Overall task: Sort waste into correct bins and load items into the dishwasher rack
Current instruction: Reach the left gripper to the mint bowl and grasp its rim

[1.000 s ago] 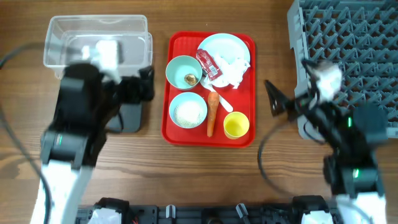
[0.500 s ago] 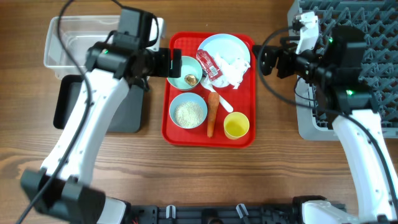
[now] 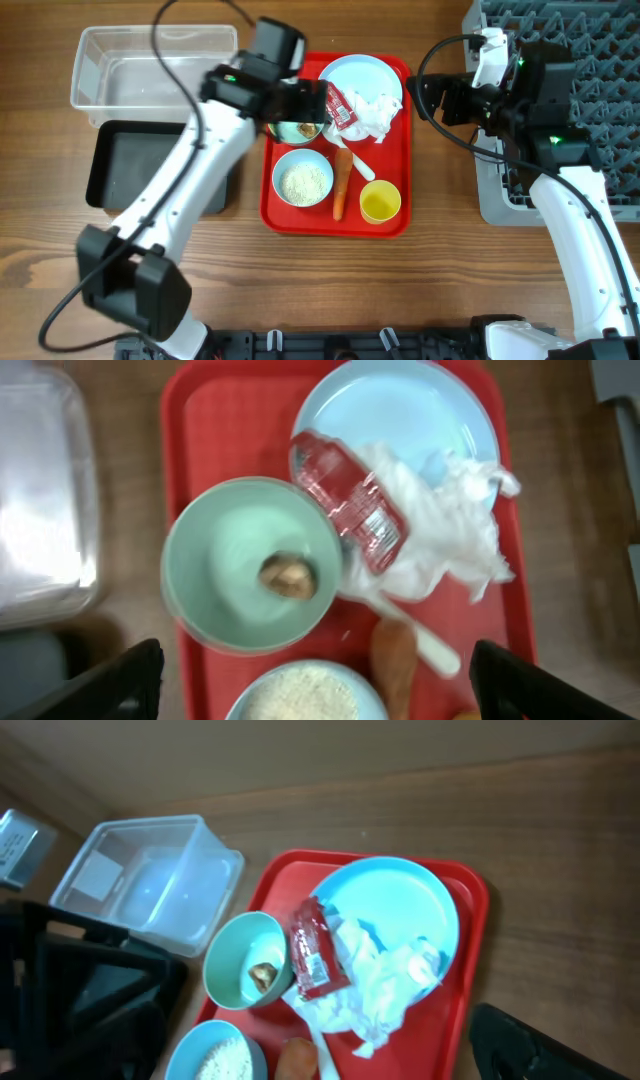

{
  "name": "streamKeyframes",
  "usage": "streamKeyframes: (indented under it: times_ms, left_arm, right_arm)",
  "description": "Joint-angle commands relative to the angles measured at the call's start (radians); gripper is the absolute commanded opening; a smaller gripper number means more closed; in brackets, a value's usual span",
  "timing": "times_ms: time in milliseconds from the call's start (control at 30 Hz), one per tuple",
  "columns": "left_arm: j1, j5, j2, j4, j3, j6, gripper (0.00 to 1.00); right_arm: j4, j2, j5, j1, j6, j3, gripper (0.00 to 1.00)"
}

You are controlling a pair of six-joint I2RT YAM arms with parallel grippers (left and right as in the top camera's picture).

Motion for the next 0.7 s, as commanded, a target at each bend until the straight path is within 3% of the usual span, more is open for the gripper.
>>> streamKeyframes:
  times_ms: [0, 400, 533, 667]
  left_arm:
    - [-0.052, -0.083, 0.109, 0.074, 0.014, -0.034, 0.95]
    - [-0.064, -0.082, 0.299, 0.246, 0.014, -0.022, 0.8]
    - [-0.064, -0.082, 0.325, 0.267, 0.014, -0.022, 0.55]
    - [-0.064, -0.082, 0.359, 0.267, 0.013, -0.022, 0.46]
  right_arm:
    - [-0.016, 0.0, 0.037, 0.001, 0.006, 0.021, 0.96]
    - [-0.072, 0.0, 0.086, 0.001, 0.004, 0.021, 0.88]
    - [-0.072, 0.0, 0.087, 0.001, 0.003, 0.021, 0.76]
    - [-0.074, 0.0, 0.087, 0.001, 0.004, 0.021, 0.72]
